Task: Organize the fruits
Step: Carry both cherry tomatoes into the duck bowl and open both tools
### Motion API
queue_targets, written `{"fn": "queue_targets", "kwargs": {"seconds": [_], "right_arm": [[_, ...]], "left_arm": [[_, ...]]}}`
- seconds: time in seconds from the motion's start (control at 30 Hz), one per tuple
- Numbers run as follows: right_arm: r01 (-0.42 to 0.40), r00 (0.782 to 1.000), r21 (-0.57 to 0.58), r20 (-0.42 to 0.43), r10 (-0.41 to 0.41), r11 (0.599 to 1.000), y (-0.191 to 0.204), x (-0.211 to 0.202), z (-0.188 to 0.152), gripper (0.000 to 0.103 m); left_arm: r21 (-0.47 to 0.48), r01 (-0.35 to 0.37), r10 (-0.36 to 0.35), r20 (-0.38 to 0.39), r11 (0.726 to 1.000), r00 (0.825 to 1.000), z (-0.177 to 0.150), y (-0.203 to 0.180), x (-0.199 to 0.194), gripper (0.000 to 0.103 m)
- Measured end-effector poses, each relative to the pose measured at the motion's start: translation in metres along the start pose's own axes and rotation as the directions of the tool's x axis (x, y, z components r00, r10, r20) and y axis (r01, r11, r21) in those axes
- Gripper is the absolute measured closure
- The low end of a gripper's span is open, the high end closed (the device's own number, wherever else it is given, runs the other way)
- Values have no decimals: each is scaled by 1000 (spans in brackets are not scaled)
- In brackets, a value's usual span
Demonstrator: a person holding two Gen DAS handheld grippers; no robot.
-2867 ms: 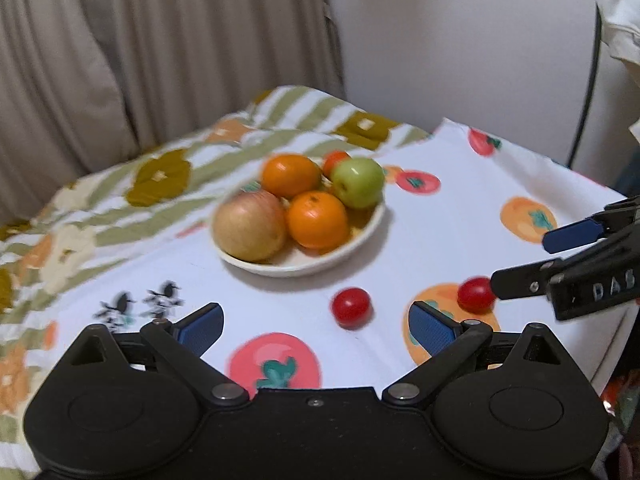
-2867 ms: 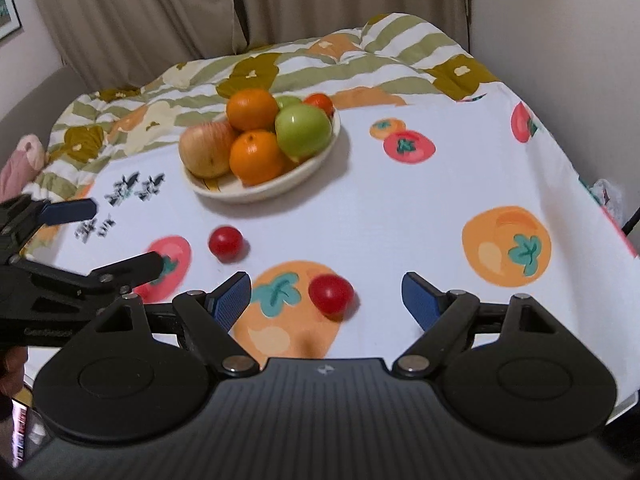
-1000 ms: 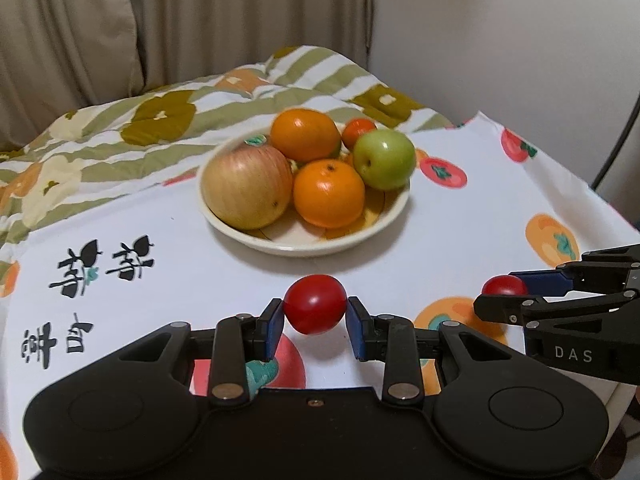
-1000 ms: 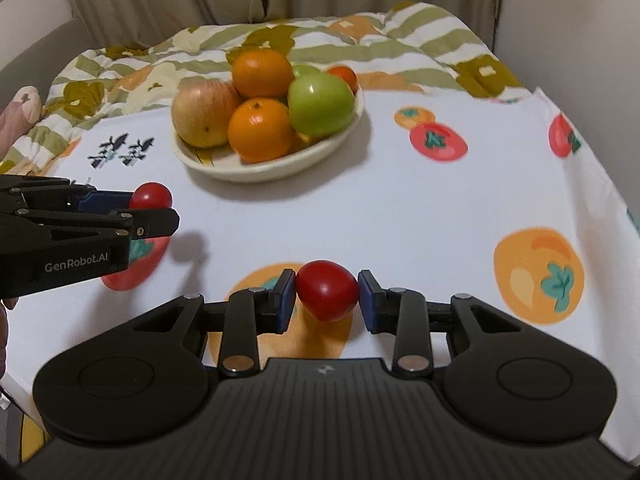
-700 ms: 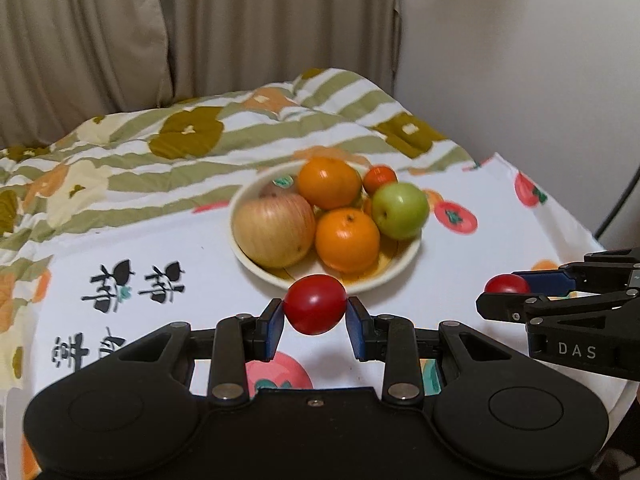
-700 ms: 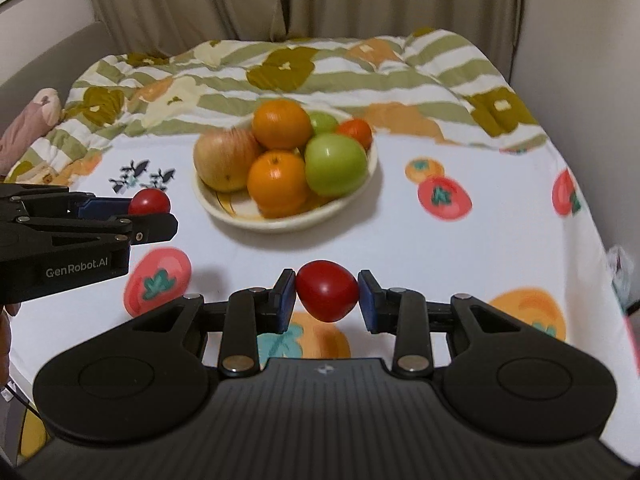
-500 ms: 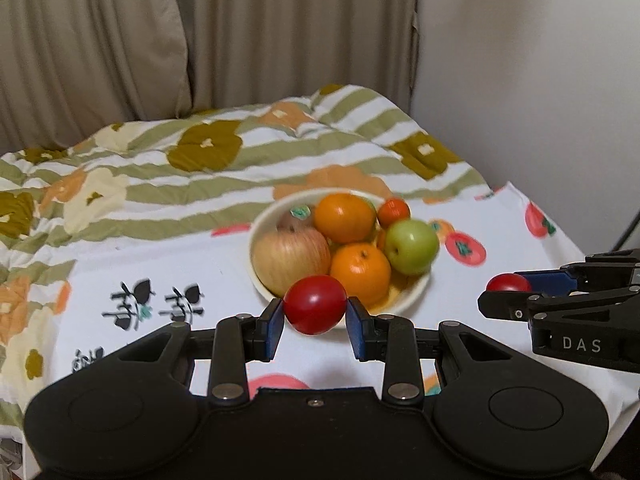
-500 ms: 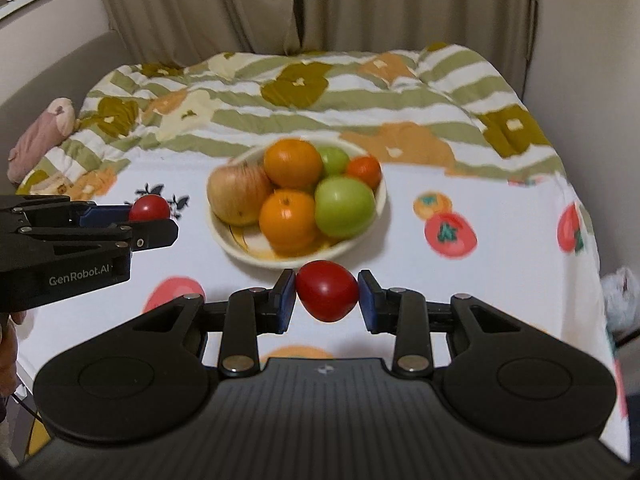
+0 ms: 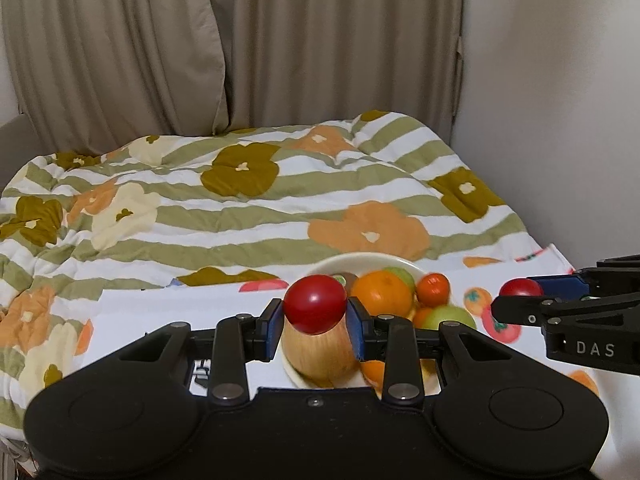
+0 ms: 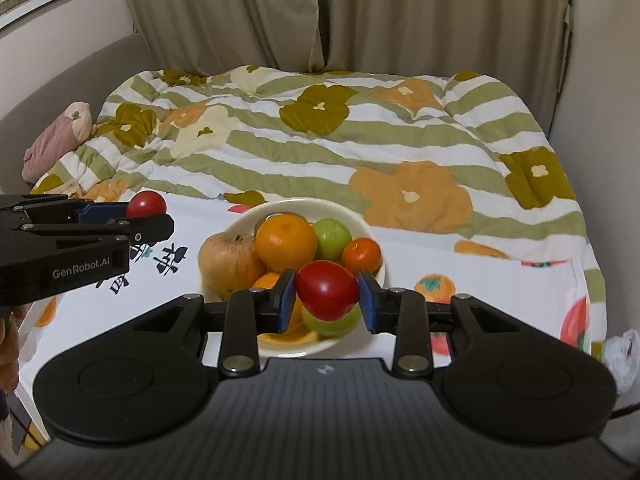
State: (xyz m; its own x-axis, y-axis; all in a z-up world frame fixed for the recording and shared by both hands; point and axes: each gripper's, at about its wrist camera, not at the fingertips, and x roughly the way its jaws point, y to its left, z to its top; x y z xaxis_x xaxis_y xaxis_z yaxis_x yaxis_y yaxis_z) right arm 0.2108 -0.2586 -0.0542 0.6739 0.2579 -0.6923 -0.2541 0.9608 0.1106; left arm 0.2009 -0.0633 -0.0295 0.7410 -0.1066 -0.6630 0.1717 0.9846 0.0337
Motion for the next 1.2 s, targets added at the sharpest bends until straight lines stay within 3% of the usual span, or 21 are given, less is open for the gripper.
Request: {"fn": "queue_targets", "kwargs": {"seconds": [0.43, 0.83, 0.9, 0.93, 0.97, 1.2], "right_arm": [[-58, 998, -21, -37, 57, 998, -27, 57, 23, 55], [-76, 995, -11, -62, 75, 997, -40, 84, 24, 55], [-77, 995, -8, -63, 77, 997, -41, 85, 24, 55], [-77, 995, -7, -62, 77, 997, -41, 85, 24, 55], [-76, 995, -7, -60, 76, 997, -41, 85, 24, 55], [-78, 996, -4, -45, 78, 997, -43, 85, 27, 55]], "left_arm": [[-1, -56, 56, -73, 998, 996, 20, 0, 78, 66], [-29, -45, 40, -161, 999, 986, 19, 5, 124, 65], [-28, -40, 35, -155, 999, 987, 20, 5, 123, 48], [-28, -39, 34, -143, 999, 989, 20, 5, 120, 28], [-29, -40, 36, -128, 999, 991, 21, 6, 117, 15], [-50, -35, 30, -86, 998, 996, 22, 15, 95, 14]]}}
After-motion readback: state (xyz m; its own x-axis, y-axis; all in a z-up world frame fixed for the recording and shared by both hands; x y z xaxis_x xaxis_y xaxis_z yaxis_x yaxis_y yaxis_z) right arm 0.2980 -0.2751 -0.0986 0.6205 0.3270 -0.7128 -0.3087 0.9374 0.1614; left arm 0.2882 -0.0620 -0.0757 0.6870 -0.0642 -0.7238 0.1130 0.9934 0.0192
